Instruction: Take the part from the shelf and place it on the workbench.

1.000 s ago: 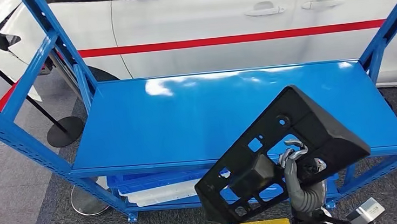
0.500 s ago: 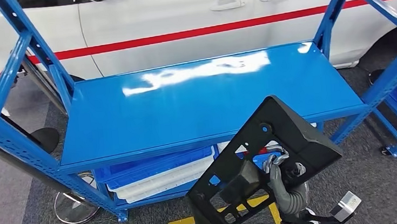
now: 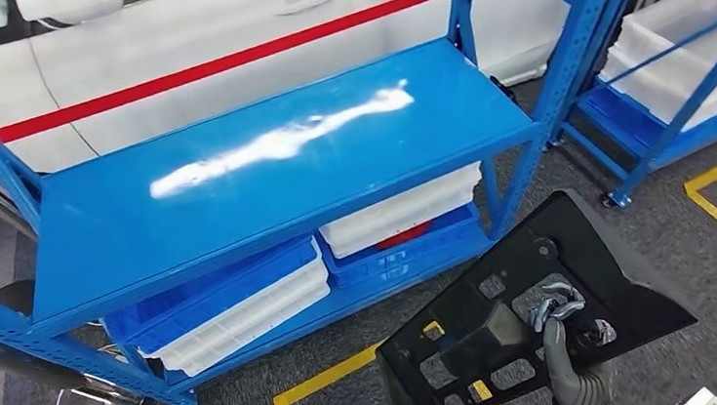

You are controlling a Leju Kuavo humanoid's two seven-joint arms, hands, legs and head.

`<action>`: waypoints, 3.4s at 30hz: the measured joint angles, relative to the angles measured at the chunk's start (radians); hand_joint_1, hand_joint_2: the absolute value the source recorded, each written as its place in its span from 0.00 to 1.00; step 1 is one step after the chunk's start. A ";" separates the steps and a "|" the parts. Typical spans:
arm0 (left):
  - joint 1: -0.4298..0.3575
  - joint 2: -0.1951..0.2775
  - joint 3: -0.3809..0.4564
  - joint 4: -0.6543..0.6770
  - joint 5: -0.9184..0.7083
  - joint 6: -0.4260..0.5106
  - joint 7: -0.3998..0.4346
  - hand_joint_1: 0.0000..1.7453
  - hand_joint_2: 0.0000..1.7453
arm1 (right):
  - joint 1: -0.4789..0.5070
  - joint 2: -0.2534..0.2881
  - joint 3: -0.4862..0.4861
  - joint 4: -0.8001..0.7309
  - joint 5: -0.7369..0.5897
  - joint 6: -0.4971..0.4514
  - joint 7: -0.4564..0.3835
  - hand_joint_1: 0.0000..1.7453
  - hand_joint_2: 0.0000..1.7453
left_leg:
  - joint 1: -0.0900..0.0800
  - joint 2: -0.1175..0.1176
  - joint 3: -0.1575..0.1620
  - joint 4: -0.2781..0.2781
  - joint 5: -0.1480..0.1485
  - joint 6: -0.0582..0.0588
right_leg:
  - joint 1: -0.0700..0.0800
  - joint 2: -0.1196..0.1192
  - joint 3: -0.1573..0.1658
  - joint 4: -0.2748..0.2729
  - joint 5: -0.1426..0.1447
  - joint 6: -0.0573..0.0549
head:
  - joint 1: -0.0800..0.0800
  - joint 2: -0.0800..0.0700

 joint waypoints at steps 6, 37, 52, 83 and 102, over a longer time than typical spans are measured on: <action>-0.003 0.010 -0.026 0.000 -0.031 -0.025 0.004 0.00 1.00 | 0.074 0.010 -0.047 -0.070 0.015 -0.005 0.000 1.00 1.00 | -0.038 -0.074 0.201 -0.203 0.075 0.069 | 0.017 0.082 -0.069 0.002 0.068 -0.001 | 0.000 0.000; -0.013 0.022 -0.093 0.004 -0.108 -0.064 0.034 0.00 1.00 | -0.349 -0.176 -0.241 -0.119 0.368 -0.475 0.118 1.00 1.00 | -0.052 -0.077 0.164 -0.195 0.081 0.083 | -0.003 0.085 -0.094 0.027 0.061 0.014 | 0.001 0.000; -0.015 0.022 -0.081 0.004 -0.061 -0.045 0.013 0.00 1.00 | -0.847 -0.370 -0.048 0.219 0.863 -0.570 0.367 1.00 1.00 | -0.033 0.081 0.078 -0.241 0.174 0.054 | -0.040 -0.063 -0.024 0.049 -0.021 0.089 | 0.003 0.000; 0.002 0.015 -0.073 0.006 -0.078 -0.072 0.002 0.00 1.00 | -1.018 -0.544 0.098 0.420 1.037 -0.591 0.534 1.00 1.00 | -0.037 0.062 0.297 -0.280 0.018 0.059 | 0.009 -0.064 -0.179 0.046 0.102 0.034 | 0.003 0.000; 0.011 0.088 -0.079 0.007 -0.096 -0.184 0.010 0.00 1.00 | -0.896 -0.628 0.005 0.347 1.098 -0.565 0.614 1.00 1.00 | -0.029 -0.082 0.076 -0.231 0.155 0.057 | -0.020 0.147 -0.114 0.007 0.089 0.040 | 0.003 0.000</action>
